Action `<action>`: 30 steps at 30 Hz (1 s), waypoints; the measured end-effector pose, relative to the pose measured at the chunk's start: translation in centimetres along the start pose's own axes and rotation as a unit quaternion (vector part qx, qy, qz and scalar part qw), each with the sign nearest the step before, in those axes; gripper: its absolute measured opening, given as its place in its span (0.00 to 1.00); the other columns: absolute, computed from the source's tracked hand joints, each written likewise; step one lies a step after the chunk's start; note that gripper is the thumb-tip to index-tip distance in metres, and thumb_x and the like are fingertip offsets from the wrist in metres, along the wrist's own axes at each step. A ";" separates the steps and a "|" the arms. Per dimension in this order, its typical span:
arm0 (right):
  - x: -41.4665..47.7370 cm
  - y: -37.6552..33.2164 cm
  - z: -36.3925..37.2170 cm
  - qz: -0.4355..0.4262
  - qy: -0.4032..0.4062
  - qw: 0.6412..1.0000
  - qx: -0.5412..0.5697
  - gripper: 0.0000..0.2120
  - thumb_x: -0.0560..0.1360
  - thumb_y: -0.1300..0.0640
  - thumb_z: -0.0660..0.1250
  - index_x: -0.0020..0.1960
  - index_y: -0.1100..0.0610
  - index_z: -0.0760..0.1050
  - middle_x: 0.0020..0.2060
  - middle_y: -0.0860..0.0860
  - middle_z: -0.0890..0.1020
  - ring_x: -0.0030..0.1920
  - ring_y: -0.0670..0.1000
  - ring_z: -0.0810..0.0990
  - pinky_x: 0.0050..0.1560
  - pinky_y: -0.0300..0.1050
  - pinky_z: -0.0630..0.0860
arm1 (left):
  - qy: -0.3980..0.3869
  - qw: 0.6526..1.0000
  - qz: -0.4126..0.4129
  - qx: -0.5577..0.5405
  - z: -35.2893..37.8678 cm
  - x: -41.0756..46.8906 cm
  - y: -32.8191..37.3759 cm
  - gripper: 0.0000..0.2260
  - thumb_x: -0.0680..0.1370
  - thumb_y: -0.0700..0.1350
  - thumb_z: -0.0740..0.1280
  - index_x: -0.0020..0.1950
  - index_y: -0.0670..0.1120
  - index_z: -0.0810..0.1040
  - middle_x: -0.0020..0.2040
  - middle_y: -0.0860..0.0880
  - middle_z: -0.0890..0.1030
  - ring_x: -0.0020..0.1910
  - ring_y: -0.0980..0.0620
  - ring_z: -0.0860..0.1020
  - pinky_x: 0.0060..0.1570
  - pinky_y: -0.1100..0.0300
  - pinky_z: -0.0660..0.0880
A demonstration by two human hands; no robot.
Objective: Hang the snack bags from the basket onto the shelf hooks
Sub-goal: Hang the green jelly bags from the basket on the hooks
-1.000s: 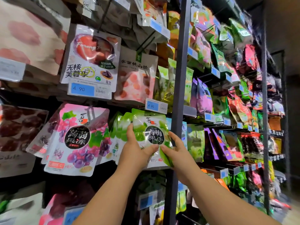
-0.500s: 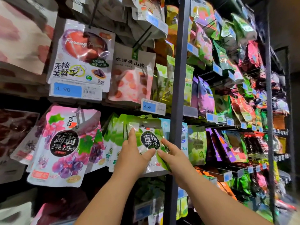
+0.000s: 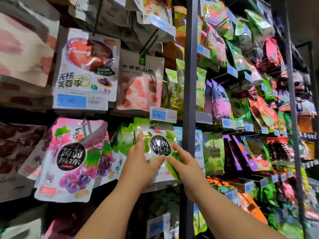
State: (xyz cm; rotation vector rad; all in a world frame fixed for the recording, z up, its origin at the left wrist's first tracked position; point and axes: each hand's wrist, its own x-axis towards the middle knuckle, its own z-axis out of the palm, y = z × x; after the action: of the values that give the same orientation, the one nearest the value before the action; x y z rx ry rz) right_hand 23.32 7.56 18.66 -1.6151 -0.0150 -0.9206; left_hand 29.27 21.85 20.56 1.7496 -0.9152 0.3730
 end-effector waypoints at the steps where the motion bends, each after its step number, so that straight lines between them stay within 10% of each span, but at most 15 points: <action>1: 0.0 -0.2 0.0 0.003 0.003 1.000 -0.002 0.21 0.78 0.58 0.68 0.64 0.38 0.72 0.61 0.43 0.78 0.61 0.47 0.80 0.64 0.49 0.77 | -0.005 1.000 -0.002 0.001 0.0 0.1 0.1 0.43 0.77 0.56 0.69 0.80 0.58 0.42 0.80 0.51 0.54 0.75 0.50 0.62 0.68 0.54 0.64; 8: -0.3 0.0 -0.4 0.011 0.008 1.000 0.002 0.22 0.79 0.61 0.67 0.71 0.49 0.71 0.56 0.41 0.79 0.48 0.34 0.80 0.40 0.29 0.76 | -0.021 1.000 -0.009 0.002 0.2 0.0 -0.1 0.43 0.77 0.57 0.69 0.80 0.55 0.41 0.80 0.51 0.53 0.76 0.50 0.60 0.70 0.53 0.63; 17: 0.5 0.6 -0.7 0.013 -0.001 0.998 -0.063 0.24 0.80 0.60 0.66 0.73 0.47 0.68 0.55 0.38 0.75 0.40 0.24 0.76 0.37 0.24 0.73 | -0.013 0.998 -0.030 0.045 0.9 0.6 -1.0 0.42 0.78 0.58 0.67 0.80 0.54 0.40 0.79 0.49 0.54 0.74 0.47 0.64 0.62 0.56 0.66; 25: -0.6 1.4 -0.4 0.000 0.017 0.988 -0.150 0.22 0.78 0.50 0.69 0.67 0.34 0.67 0.66 0.40 0.71 0.64 0.41 0.68 0.70 0.46 0.68 | 0.032 0.996 -0.016 0.080 1.8 -2.2 -2.6 0.36 0.79 0.60 0.63 0.79 0.57 0.46 0.72 0.50 0.59 0.63 0.50 0.72 0.52 0.57 0.71; 30: -1.8 1.5 0.3 -0.075 0.086 0.956 -0.272 0.24 0.76 0.48 0.70 0.70 0.40 0.68 0.62 0.47 0.72 0.61 0.44 0.70 0.64 0.46 0.70 | 0.047 0.996 -0.014 0.079 0.8 -4.0 -3.2 0.34 0.79 0.59 0.64 0.79 0.55 0.51 0.72 0.51 0.57 0.67 0.50 0.69 0.58 0.57 0.70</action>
State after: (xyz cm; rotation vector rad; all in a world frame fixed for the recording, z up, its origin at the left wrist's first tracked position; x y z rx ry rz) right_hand 22.98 8.26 16.43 -2.0521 0.2603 -1.2561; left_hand 28.84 23.15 15.56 1.8707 -0.8109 0.5160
